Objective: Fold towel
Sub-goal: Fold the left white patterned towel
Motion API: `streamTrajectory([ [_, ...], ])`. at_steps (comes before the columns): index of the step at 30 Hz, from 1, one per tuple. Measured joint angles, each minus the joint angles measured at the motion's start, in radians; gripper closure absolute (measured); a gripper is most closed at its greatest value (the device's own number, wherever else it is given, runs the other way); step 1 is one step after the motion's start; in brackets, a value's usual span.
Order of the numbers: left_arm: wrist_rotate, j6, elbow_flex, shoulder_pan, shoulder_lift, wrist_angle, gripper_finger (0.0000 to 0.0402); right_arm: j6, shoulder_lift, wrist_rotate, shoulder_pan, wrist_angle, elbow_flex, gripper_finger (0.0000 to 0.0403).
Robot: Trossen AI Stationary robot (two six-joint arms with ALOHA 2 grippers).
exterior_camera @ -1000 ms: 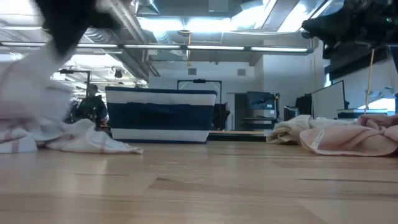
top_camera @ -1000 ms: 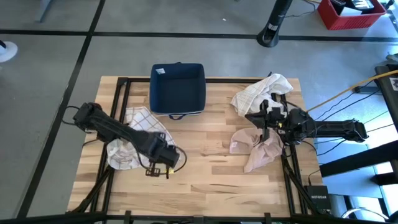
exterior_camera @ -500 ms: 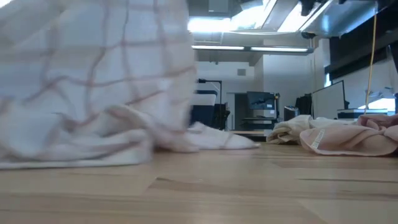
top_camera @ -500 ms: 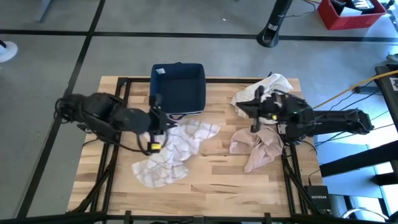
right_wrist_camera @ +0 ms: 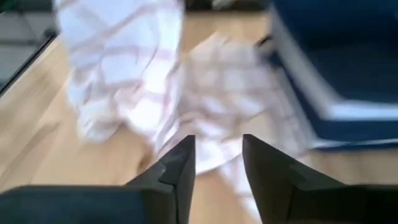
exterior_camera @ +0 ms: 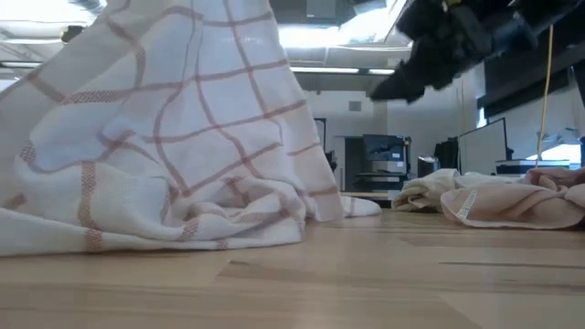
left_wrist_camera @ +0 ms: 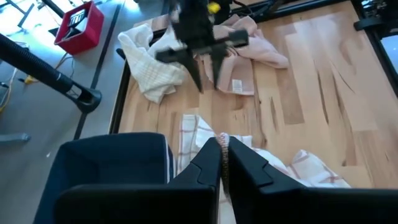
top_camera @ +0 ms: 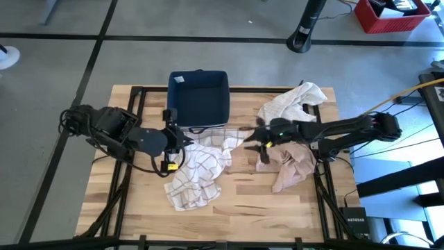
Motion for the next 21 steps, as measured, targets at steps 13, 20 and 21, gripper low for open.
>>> streamTrajectory([
  [13, -0.005, 0.009, 0.000, 0.001, 0.000, 0.000, 0.0392, -0.195, 0.435, 0.079, 0.139, 0.330, 0.005, 0.0255],
  [20, -0.006, 0.028, 0.000, 0.002, 0.000, 0.001, 0.0392, -0.224, 0.585, 0.120, 0.172, 0.341, 0.089, 0.0255],
  [21, -0.006, 0.028, 0.000, 0.002, 0.000, 0.002, 0.0392, -0.225, 0.605, 0.127, 0.172, 0.342, 0.107, 0.0255],
])
